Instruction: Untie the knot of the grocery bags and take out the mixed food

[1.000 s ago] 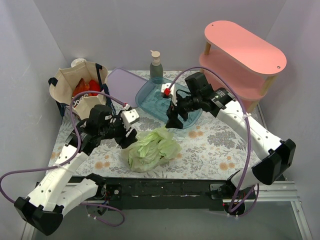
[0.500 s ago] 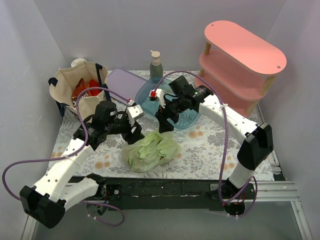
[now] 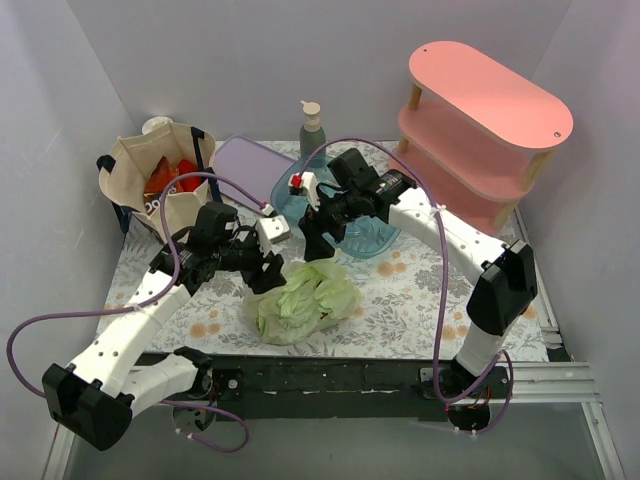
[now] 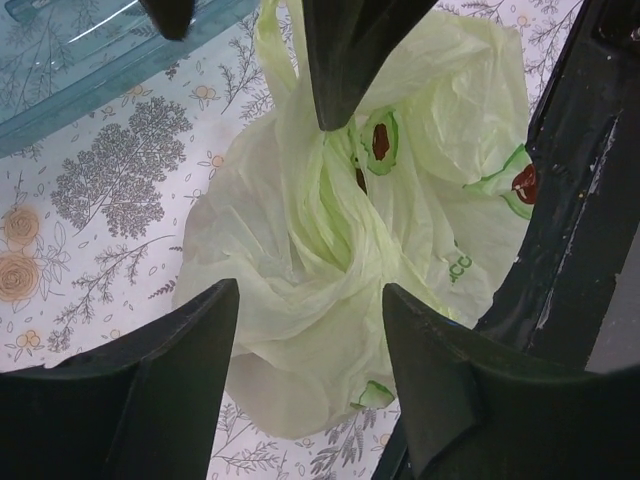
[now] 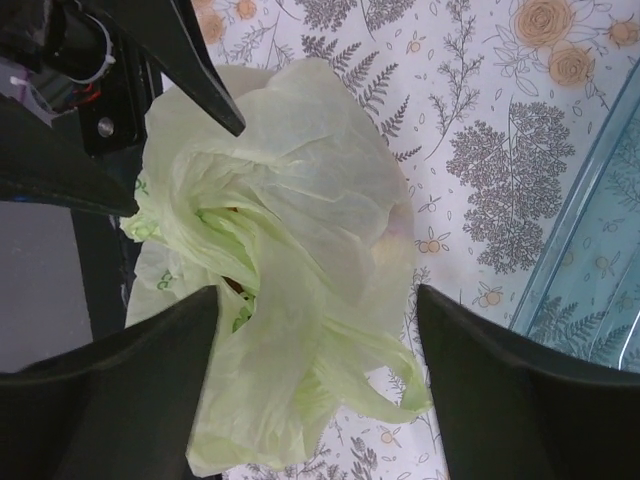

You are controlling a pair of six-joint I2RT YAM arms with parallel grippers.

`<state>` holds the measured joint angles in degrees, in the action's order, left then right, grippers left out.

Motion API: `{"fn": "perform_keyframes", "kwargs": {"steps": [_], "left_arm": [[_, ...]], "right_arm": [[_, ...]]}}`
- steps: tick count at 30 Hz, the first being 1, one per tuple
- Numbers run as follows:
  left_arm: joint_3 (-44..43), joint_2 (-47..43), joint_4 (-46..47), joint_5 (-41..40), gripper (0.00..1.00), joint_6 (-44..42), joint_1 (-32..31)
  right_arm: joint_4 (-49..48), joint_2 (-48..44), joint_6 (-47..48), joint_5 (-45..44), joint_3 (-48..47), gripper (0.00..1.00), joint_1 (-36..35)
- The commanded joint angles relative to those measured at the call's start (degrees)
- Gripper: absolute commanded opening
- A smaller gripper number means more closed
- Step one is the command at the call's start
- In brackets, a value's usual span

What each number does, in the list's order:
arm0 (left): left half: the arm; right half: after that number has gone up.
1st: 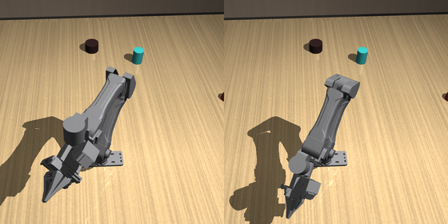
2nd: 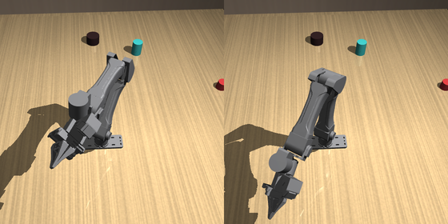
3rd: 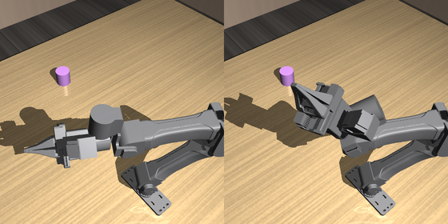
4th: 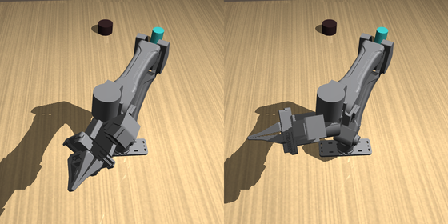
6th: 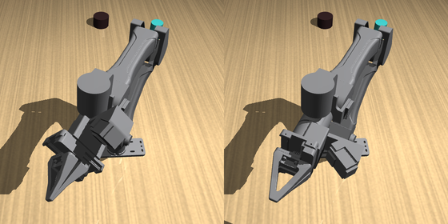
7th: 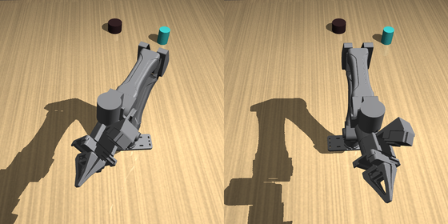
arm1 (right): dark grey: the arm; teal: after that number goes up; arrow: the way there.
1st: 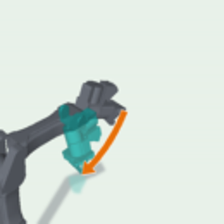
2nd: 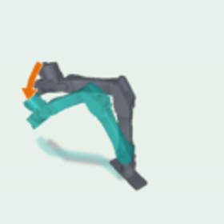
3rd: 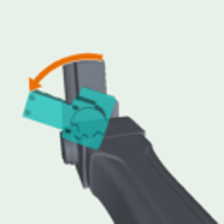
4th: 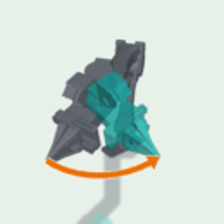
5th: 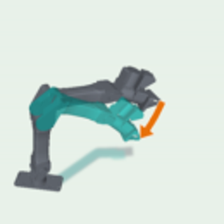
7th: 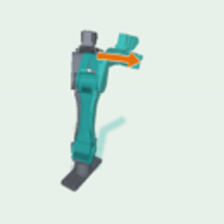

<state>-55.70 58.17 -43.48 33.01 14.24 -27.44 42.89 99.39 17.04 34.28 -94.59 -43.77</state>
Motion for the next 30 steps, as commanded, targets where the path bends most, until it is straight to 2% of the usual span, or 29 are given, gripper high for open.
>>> {"fn": "perform_keyframes", "kwargs": {"steps": [1,2,3,4,5,6,9,14,20,21,23,24,25,27,29,30], "left_arm": [[1.12,-0.87,-0.20,-0.40,0.52,-0.79,0.20],[1.21,-0.87,-0.11,-0.84,0.34,-0.79,0.20],[1.30,-0.87,-0.20,-1.80,0.18,-0.79,0.20],[1.30,-1.30,-0.46,-2.25,0.00,-1.75,0.20],[1.30,-1.83,-1.07,-2.86,0.00,-1.93,0.20],[1.21,-2.44,-1.34,-4.17,0.00,-2.20,0.20],[1.47,-4.82,-1.87,-7.95,0.00,-1.94,0.28],[2.97,-9.64,-3.01,-11.92,0.00,-1.06,3.09],[2.62,-10.98,-4.07,-10.26,0.00,-0.53,4.24],[2.18,-10.19,-3.98,-9.90,0.00,-1.14,4.24],[-1.05,-9.05,-3.89,-7.63,0.03,-1.76,4.24],[-2.64,-7.30,-3.71,-6.66,0.18,-0.89,4.24],[-4.57,-6.41,-3.45,-5.69,0.49,0.25,4.24],[-9.41,-4.31,-2.05,-2.71,0.65,2.54,4.24],[-11.53,-0.62,0.05,-0.59,0.75,6.32,4.24],[-13.01,0.53,0.59,0.98,0.76,7.72,4.15]], "right_arm": [[-0.79,-1.30,0.45,-3.69,3.95,0.70,-2.55],[-0.88,-2.00,0.80,-5.78,4.84,0.63,-2.81],[-1.14,-2.79,1.24,-6.59,5.46,0.50,-2.81],[-1.49,-4.54,2.81,-7.29,6.33,0.46,-2.64],[-1.85,-5.43,3.26,-9.13,6.52,0.42,-2.29],[-2.02,-6.31,3.53,-9.67,6.52,0.29,-1.85],[-2.38,-9.56,3.70,-10.28,5.03,0.02,1.40],[-1.59,-15.01,2.57,-11.43,4.49,0.01,8.07],[-1.32,-23.18,1.34,-9.67,15.38,0.01,10.11],[-1.32,-23.98,0.90,-9.59,16.53,0.03,10.02],[-0.10,-25.56,1.77,-8.18,17.42,0.25,10.02],[0.43,-25.74,2.47,-7.83,16.81,0.44,10.02],[0.78,-25.92,2.74,-7.65,14.28,0.51,10.02],[0.44,-25.39,2.91,-8.70,11.19,0.63,10.02],[0.00,-23.55,2.91,-10.90,6.97,0.66,10.11],[0.00,-22.76,2.91,-11.34,5.83,0.71,10.02]]}}
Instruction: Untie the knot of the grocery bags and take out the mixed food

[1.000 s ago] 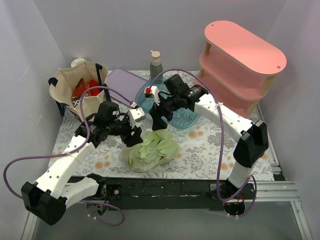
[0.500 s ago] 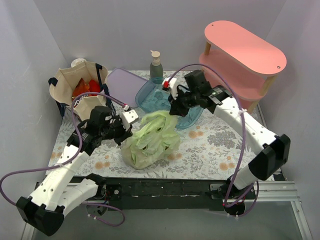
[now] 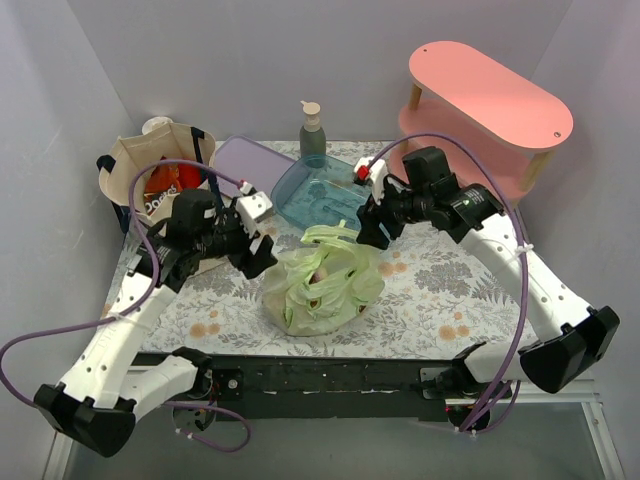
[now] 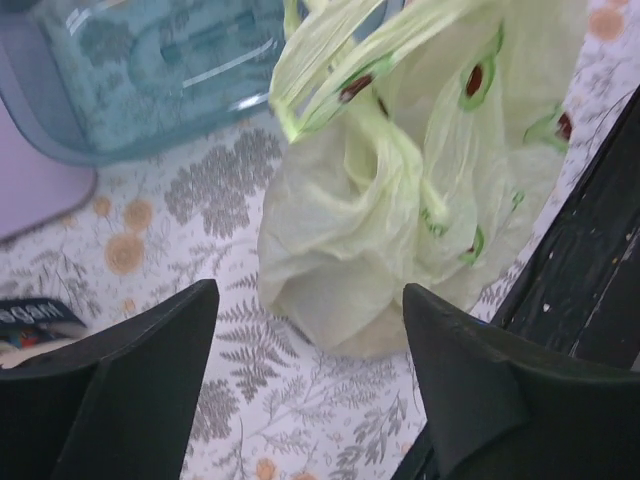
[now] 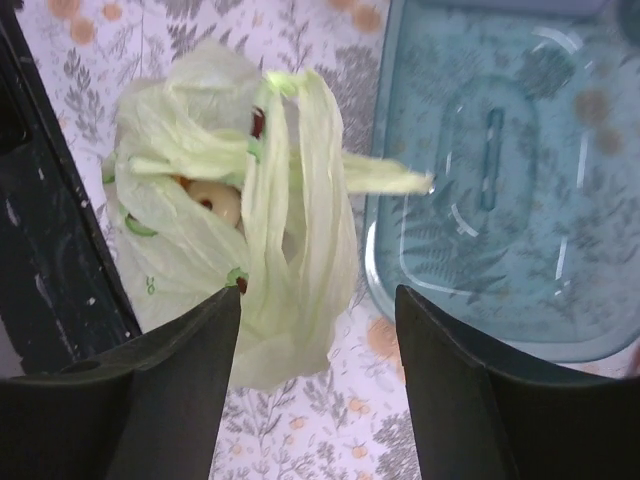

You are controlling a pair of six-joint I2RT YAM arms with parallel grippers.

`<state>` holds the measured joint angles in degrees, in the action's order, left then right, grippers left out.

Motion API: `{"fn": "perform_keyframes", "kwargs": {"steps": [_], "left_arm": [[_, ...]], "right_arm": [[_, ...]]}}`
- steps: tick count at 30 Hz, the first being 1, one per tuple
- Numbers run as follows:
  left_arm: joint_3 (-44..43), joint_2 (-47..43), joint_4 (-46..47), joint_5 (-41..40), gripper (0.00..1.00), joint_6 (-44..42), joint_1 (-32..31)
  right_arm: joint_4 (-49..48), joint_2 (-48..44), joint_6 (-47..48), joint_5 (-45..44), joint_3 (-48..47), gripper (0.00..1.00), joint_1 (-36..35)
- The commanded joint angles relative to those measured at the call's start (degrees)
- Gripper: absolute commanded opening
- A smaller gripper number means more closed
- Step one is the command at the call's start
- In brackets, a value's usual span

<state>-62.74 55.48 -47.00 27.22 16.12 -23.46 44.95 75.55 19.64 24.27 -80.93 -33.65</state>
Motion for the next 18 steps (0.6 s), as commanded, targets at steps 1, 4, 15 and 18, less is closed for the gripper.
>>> {"fn": "perform_keyframes", "kwargs": {"steps": [1,4,15,18], "left_arm": [[-6.43,6.19,4.55,7.49,0.77,7.16,0.09],[-6.69,9.81,6.48,9.76,0.78,8.58,-0.53],[-3.97,21.76,14.66,12.16,0.79,13.33,-3.43],[-4.84,24.22,13.96,10.92,0.79,12.89,-3.61]], "right_arm": [[-2.15,2.48,0.57,-1.51,-8.54,0.72,-0.01],[-1.88,5.21,0.93,0.67,-10.39,0.84,-0.19],[-2.06,11.90,1.36,-3.52,-5.65,0.93,-6.51],[-2.67,13.30,1.54,-8.96,-5.21,0.93,-8.36]]}}
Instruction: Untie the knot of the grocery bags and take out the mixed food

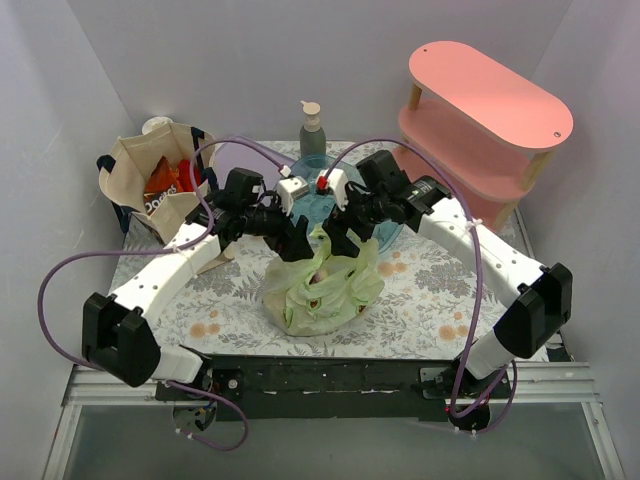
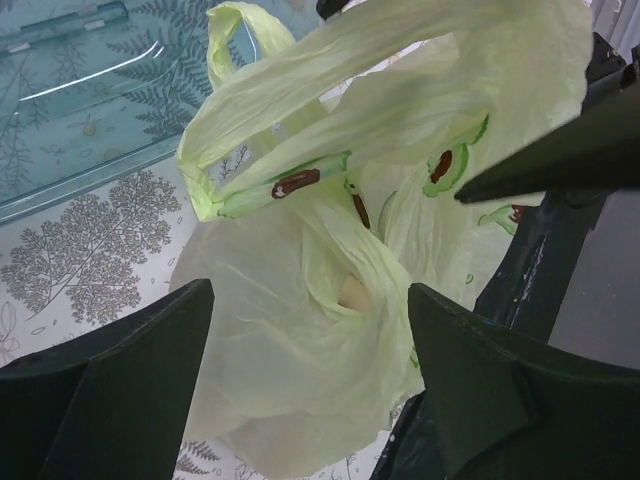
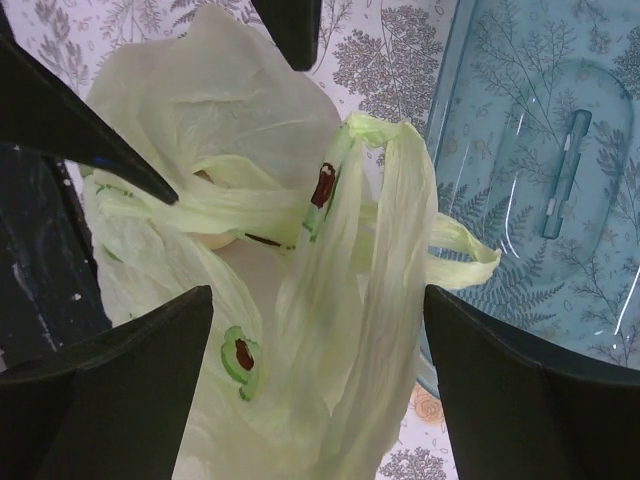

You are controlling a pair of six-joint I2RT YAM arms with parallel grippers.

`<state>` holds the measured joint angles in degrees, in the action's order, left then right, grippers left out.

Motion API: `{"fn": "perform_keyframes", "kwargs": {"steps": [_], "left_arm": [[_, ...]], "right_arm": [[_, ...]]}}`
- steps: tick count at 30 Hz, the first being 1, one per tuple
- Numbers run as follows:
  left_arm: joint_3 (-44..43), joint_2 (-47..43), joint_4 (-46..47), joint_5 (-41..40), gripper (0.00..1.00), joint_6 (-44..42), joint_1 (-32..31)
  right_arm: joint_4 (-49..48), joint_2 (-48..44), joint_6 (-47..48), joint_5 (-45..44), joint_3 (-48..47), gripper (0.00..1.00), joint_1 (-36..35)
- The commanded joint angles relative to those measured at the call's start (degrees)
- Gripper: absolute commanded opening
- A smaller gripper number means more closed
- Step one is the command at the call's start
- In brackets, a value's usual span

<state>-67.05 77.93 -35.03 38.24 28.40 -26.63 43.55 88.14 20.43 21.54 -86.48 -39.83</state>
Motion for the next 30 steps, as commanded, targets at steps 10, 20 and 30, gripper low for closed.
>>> {"fn": "perform_keyframes", "kwargs": {"steps": [10,20,30], "left_arm": [[-3.70,0.39,-3.01,-5.53,0.00,-2.03,0.52],[-11.96,-20.00,-1.99,-21.50,0.00,-9.15,6.51],[-14.64,-25.46,-4.78,-25.27,0.31,-12.68,6.68]], "right_arm": [[-3.30,-2.00,4.18,-15.56,-0.88,0.01,-2.00],[0.31,-1.48,-4.34,2.54,-26.36,0.01,-1.12],[-6.19,-2.45,-10.31,7.89,-22.42,0.01,-1.12]]}}
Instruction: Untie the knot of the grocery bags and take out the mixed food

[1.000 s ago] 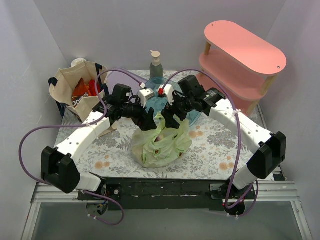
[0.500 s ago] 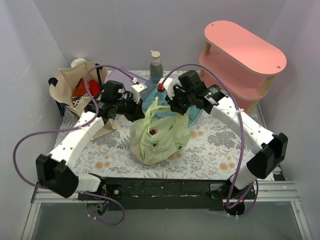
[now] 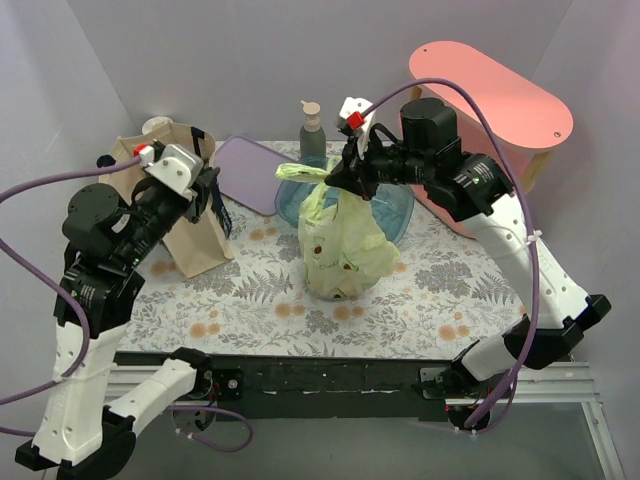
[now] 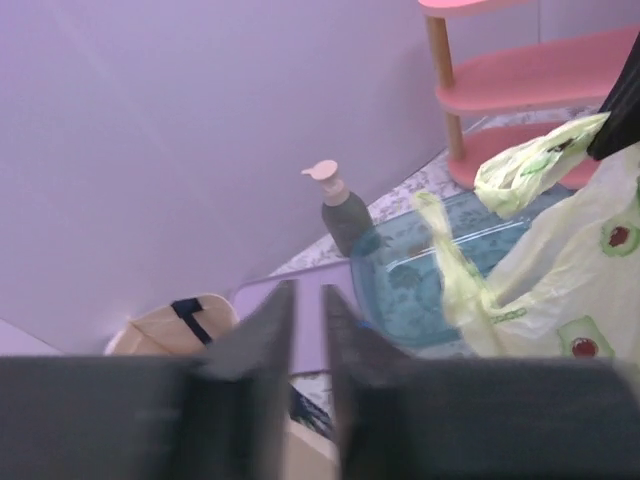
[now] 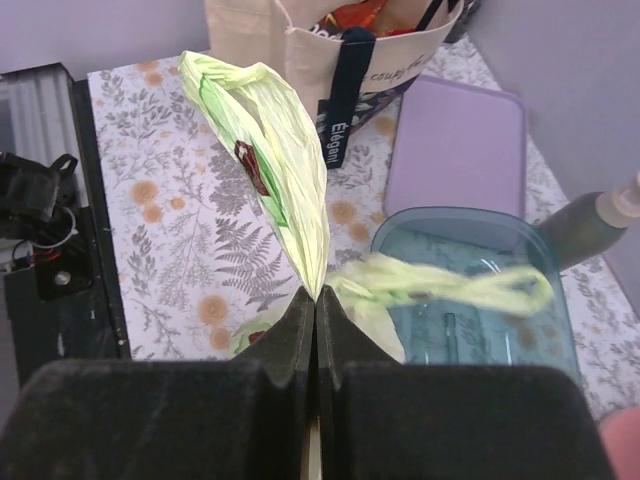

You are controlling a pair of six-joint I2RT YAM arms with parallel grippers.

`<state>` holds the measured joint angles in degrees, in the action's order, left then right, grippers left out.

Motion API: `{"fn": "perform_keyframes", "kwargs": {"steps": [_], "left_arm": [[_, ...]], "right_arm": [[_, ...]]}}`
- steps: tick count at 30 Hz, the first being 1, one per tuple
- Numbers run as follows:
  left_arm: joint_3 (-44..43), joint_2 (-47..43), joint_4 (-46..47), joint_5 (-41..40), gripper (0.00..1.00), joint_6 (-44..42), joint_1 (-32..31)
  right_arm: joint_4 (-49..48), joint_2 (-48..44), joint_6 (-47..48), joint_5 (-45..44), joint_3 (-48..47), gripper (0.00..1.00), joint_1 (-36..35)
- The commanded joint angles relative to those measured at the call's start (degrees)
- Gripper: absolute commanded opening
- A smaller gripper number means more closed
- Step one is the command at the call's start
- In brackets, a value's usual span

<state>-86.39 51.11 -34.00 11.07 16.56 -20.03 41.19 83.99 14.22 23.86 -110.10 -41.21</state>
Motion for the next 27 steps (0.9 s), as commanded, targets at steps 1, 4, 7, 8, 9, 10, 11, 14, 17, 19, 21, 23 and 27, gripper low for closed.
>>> {"fn": "perform_keyframes", "kwargs": {"steps": [1,4,7,8,9,10,11,14,17,19,21,23,27], "left_arm": [[6.74,0.66,-5.12,3.16,0.47,0.57,0.08],[14.74,-0.66,-2.31,4.22,0.81,8.74,0.43],[18.53,1.53,-0.64,5.44,0.94,13.67,0.61],[18.54,2.49,-0.20,6.24,0.95,14.72,0.61],[18.36,5.37,0.24,7.37,0.96,16.30,0.61],[17.49,6.71,0.60,8.34,0.98,17.18,0.61],[17.22,8.55,0.77,9.66,0.98,17.89,0.61],[16.43,13.74,0.95,12.73,0.98,18.95,0.61],[17.91,16.21,1.04,16.16,0.98,18.77,0.61],[19.50,16.74,2.26,17.23,0.98,19.74,0.52],[22.13,16.83,3.76,16.80,0.98,20.62,0.35],[23.45,16.48,6.22,16.53,0.98,21.67,0.34],[26.62,16.39,8.77,18.54,0.98,24.48,0.26]], "right_arm": [[-4.27,2.06,-5.07,6.89,1.21,0.01,0.17],[-4.71,3.55,-6.13,8.83,-1.86,0.01,0.08],[-5.42,4.69,-6.57,9.36,-5.55,0.01,-0.71],[-5.50,4.87,-6.66,9.54,-5.99,0.01,-0.89],[-5.77,4.70,-6.49,9.72,-5.74,0.01,-1.06],[-5.94,4.52,-6.40,10.24,-5.39,0.01,-1.15],[-5.86,4.17,-6.13,10.59,-4.77,0.01,-1.24],[-5.51,2.24,-4.82,10.34,-1.61,0.01,-1.42],[-4.72,-0.31,-3.32,9.02,2.69,0.01,-1.41],[-4.71,-2.94,-1.14,8.14,6.11,0.01,-1.42],[-4.36,-5.13,0.37,6.48,10.77,0.01,-0.98],[-4.19,-6.20,0.98,5.67,13.32,0.01,-0.01],[-3.31,-6.99,0.81,7.43,15.35,0.01,0.69]]}}
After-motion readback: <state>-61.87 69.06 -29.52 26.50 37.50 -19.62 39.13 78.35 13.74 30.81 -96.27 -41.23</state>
